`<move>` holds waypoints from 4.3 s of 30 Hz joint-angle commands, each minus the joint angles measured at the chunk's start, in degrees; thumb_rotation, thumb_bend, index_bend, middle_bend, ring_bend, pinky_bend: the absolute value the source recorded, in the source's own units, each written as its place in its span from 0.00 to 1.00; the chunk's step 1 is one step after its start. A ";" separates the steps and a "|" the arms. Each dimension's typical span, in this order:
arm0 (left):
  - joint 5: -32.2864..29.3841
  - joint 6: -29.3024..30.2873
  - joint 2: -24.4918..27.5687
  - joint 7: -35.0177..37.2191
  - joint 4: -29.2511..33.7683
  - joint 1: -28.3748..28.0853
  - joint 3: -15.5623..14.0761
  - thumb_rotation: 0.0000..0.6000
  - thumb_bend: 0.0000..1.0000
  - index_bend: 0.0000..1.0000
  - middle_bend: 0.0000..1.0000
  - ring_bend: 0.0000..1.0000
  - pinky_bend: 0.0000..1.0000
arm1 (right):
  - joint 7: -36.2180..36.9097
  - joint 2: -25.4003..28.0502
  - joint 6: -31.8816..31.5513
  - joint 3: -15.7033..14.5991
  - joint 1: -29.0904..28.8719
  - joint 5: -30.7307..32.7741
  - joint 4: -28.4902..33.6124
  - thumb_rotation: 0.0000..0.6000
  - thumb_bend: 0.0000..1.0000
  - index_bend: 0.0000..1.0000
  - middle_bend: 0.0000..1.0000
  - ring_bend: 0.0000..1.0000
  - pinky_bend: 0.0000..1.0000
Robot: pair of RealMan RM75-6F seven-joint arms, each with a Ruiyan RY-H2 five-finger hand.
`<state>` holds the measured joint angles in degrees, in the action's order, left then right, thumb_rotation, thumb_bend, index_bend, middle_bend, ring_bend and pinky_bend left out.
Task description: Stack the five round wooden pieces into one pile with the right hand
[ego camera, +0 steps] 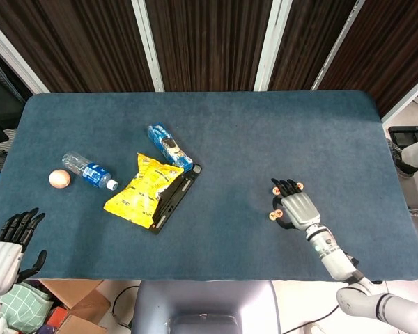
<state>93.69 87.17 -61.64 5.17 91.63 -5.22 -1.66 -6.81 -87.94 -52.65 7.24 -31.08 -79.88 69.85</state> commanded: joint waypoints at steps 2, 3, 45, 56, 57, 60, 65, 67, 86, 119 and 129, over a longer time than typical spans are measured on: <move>0.12 0.37 0.25 0.54 -0.01 0.17 -0.02 1.00 0.46 0.00 0.00 0.02 0.09 | -2.42 -1.37 0.96 0.31 -1.09 1.61 0.34 1.00 0.44 0.61 0.00 0.00 0.00; 0.19 0.44 0.30 0.67 -0.04 0.20 -0.03 1.00 0.46 0.00 0.00 0.02 0.09 | -2.80 -1.48 0.91 0.18 -1.11 1.75 0.27 1.00 0.44 0.61 0.00 0.00 0.00; 0.42 0.38 0.06 0.97 -0.17 0.05 0.14 1.00 0.46 0.00 0.00 0.02 0.09 | -2.43 2.26 -0.67 -2.84 0.43 4.30 2.90 1.00 0.44 0.44 0.00 0.00 0.00; 0.22 0.66 0.16 0.72 0.10 0.31 0.17 1.00 0.46 0.00 0.00 0.02 0.09 | -1.89 0.83 0.64 -3.65 -0.27 3.89 1.41 1.00 0.44 0.44 0.00 0.00 0.00; 0.22 0.68 0.18 0.76 0.09 0.32 0.18 1.00 0.46 0.00 0.00 0.02 0.09 | -2.06 0.86 0.53 -3.82 -0.24 3.69 1.49 1.00 0.44 0.44 0.00 0.00 0.00; 0.14 0.66 0.23 1.09 0.02 0.31 0.22 1.00 0.46 0.00 0.00 0.02 0.09 | -2.59 0.99 0.15 -4.13 -0.08 3.42 1.81 1.00 0.44 0.44 0.00 0.00 0.00; 0.51 1.00 0.28 1.35 -0.11 0.42 0.11 1.00 0.46 0.00 0.00 0.02 0.09 | -2.77 1.39 0.08 -4.41 -0.01 3.26 2.44 1.00 0.44 0.44 0.00 0.00 0.00; 0.43 0.89 0.22 1.35 -0.13 0.37 0.15 1.00 0.46 0.00 0.00 0.02 0.09 | -2.50 1.52 0.20 -4.59 -0.01 3.10 2.75 1.00 0.44 0.45 0.00 0.00 0.00; 0.71 0.85 0.14 1.13 -0.01 0.31 0.11 1.00 0.46 0.00 0.00 0.02 0.09 | 0.59 4.17 -3.37 -4.42 4.43 5.71 -2.49 1.00 0.44 0.44 0.00 0.00 0.00; 0.20 0.34 0.00 0.90 -0.16 0.03 0.37 1.00 0.46 0.00 0.00 0.02 0.09 | 2.34 1.72 -1.00 -1.41 2.75 6.49 -7.88 1.00 0.55 0.63 0.00 0.00 0.00; 0.44 0.65 -0.05 0.88 -0.18 0.13 0.29 1.00 0.46 0.00 0.00 0.02 0.09 | -3.27 1.39 -2.93 -0.52 -0.25 3.58 1.66 1.00 0.55 0.60 0.00 0.00 0.00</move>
<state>94.09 87.74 -61.73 6.01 91.45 -5.14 -1.35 -8.59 -85.99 -55.67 6.39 -30.41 -76.09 70.35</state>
